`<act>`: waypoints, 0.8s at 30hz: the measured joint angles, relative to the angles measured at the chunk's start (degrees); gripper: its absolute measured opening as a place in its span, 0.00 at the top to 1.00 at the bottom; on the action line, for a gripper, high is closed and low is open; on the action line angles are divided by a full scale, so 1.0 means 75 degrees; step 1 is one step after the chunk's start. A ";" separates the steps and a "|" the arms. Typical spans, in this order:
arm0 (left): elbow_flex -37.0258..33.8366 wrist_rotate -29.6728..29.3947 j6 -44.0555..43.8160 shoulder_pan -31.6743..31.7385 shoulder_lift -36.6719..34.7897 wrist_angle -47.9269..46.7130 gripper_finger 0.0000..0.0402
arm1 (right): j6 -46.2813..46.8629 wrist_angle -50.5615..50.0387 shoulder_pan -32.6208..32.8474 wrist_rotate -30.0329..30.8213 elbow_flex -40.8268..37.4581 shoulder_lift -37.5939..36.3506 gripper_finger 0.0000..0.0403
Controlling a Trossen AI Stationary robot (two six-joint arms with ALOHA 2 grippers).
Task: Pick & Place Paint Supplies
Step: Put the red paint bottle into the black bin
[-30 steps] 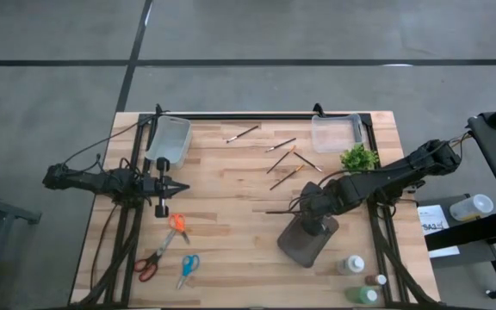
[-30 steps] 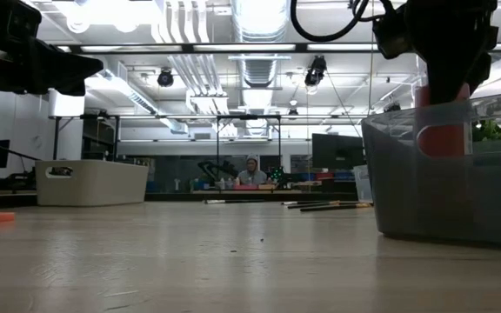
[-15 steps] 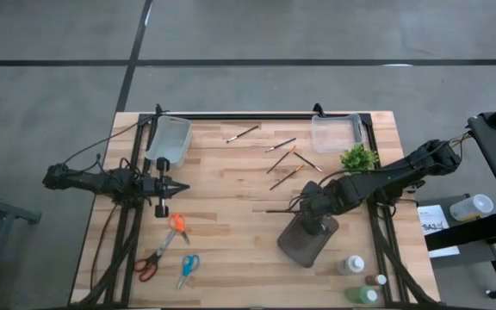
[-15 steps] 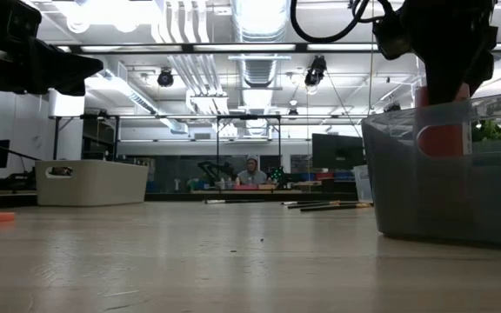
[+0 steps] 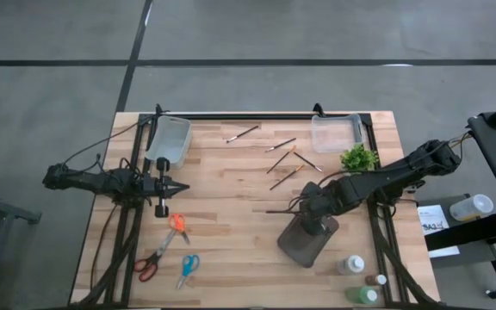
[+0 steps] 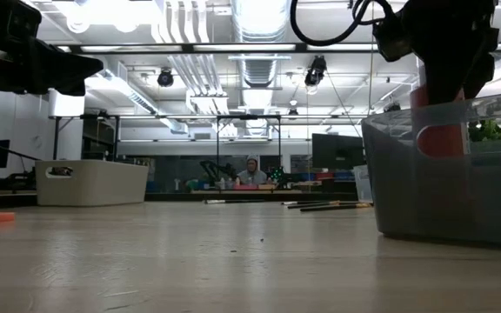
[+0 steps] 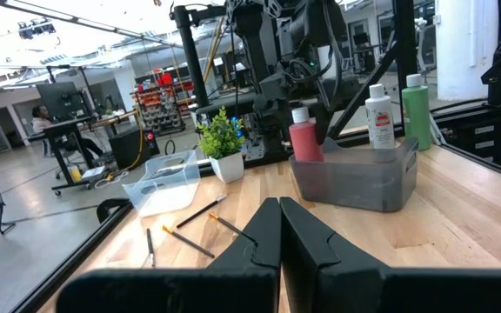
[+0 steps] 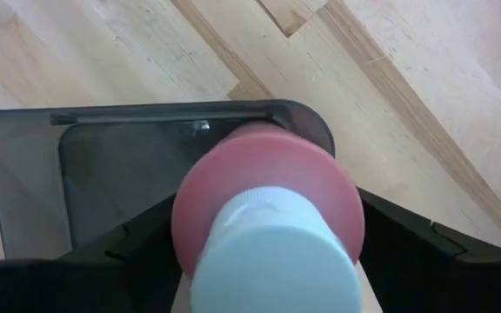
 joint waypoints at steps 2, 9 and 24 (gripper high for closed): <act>0.0000 -0.0001 0.0000 0.0000 0.0000 0.0003 1.00 | -0.0003 -0.0002 0.0000 0.0000 0.0000 0.0000 0.27; 0.0000 0.0000 0.0000 -0.0002 0.0000 0.0000 1.00 | -0.0025 -0.0002 0.0000 0.0006 0.0003 -0.0006 0.27; 0.0000 -0.0003 0.0000 -0.0001 0.0000 0.0000 1.00 | 0.0310 0.0000 0.0000 0.0010 0.0012 -0.0012 0.27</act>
